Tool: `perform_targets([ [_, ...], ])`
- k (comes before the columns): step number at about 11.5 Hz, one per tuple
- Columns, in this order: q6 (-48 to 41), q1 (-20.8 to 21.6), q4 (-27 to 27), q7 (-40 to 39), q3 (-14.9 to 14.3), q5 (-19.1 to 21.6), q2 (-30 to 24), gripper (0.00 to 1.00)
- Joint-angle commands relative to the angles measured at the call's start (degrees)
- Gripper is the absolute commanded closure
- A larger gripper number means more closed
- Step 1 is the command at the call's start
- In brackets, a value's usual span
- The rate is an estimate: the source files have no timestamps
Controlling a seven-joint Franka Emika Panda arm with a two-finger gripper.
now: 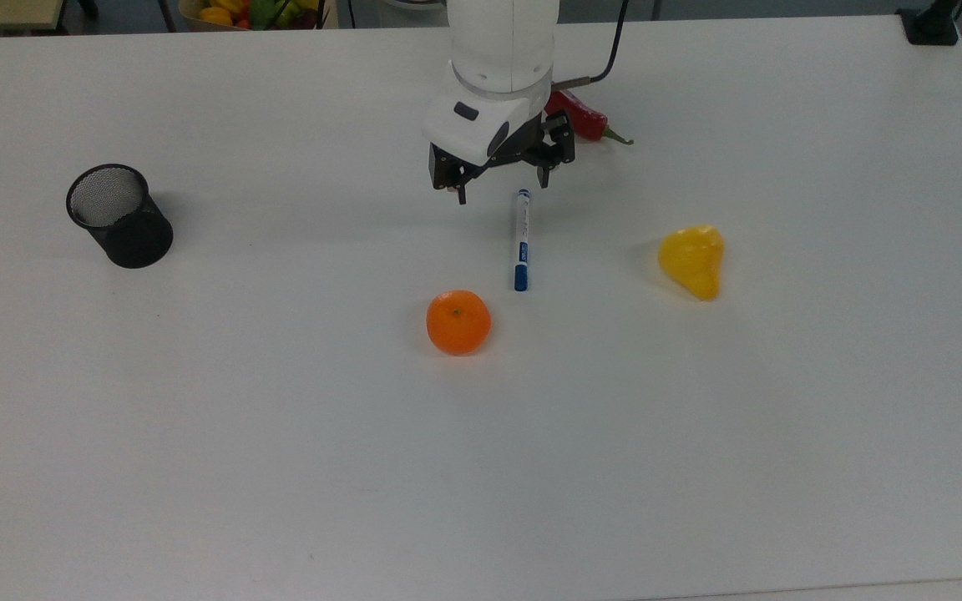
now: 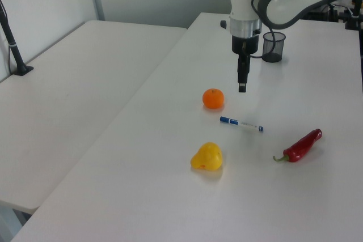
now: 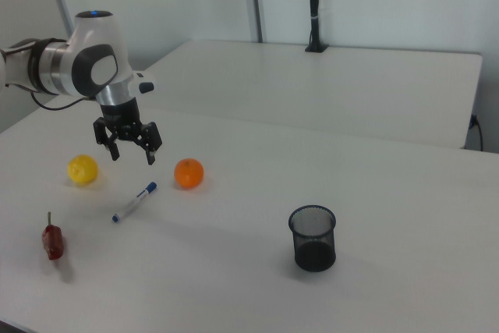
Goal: Place marker
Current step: 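Move the open gripper over the white blue-capped marker, then lower the gripper and close it on the marker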
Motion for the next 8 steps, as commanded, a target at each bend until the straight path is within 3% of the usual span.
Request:
perform_targets([
  [1,4.9,2.1,-1.5,-0.1,-1.1,-0.9,2.2,0.0],
  [8,12.8,3.7,-3.6,0.4,-1.1,-0.7,7.0,0.03],
])
